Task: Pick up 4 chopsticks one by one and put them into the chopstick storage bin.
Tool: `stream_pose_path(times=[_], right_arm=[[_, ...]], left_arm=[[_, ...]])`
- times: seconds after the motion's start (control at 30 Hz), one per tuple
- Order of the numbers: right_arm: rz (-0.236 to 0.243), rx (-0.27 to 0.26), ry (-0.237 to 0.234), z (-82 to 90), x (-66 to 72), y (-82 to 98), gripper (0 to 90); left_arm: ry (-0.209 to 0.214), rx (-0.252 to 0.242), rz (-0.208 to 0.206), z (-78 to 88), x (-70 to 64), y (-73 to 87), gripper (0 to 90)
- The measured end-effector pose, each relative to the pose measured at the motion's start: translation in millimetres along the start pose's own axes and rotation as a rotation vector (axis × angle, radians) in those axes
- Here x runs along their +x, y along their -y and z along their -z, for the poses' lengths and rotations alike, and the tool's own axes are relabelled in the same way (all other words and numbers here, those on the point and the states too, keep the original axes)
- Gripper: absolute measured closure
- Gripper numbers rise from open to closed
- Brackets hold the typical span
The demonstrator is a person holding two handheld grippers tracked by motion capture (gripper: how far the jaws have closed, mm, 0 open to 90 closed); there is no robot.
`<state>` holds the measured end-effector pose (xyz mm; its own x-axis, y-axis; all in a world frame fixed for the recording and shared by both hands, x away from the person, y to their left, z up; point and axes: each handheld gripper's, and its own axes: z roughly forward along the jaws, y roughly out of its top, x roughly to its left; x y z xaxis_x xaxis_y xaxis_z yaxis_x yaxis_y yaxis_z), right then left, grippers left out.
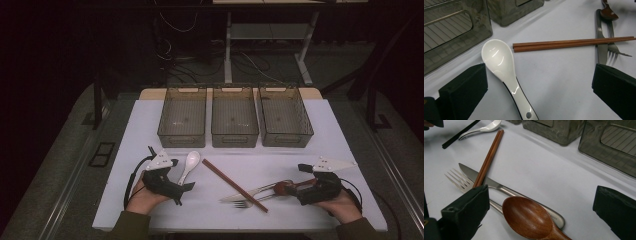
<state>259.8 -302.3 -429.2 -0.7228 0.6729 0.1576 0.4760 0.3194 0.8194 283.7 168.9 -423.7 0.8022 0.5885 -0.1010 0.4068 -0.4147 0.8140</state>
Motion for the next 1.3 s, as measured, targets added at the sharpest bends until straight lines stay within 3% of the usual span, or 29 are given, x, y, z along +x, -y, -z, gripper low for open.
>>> stream_pose_path(times=[0.53,0.7,1.3], right_arm=[[-0.02,0.004,-0.001,0.1,-3.1,0.2,0.8],[-0.019,0.0,-0.001,0.6,-2.4,-0.1,4.8],[-0.014,0.013,-0.011,-2.2,-0.5,0.6,4.9]], left_arm=[[-0.068,0.042,0.026,2.6,8.2,-0.3,1.6],[-0.097,0.038,0.046,6.2,14.4,0.0,2.5],[-0.203,0.059,0.08,14.0,39.8,0.8,10.5]])
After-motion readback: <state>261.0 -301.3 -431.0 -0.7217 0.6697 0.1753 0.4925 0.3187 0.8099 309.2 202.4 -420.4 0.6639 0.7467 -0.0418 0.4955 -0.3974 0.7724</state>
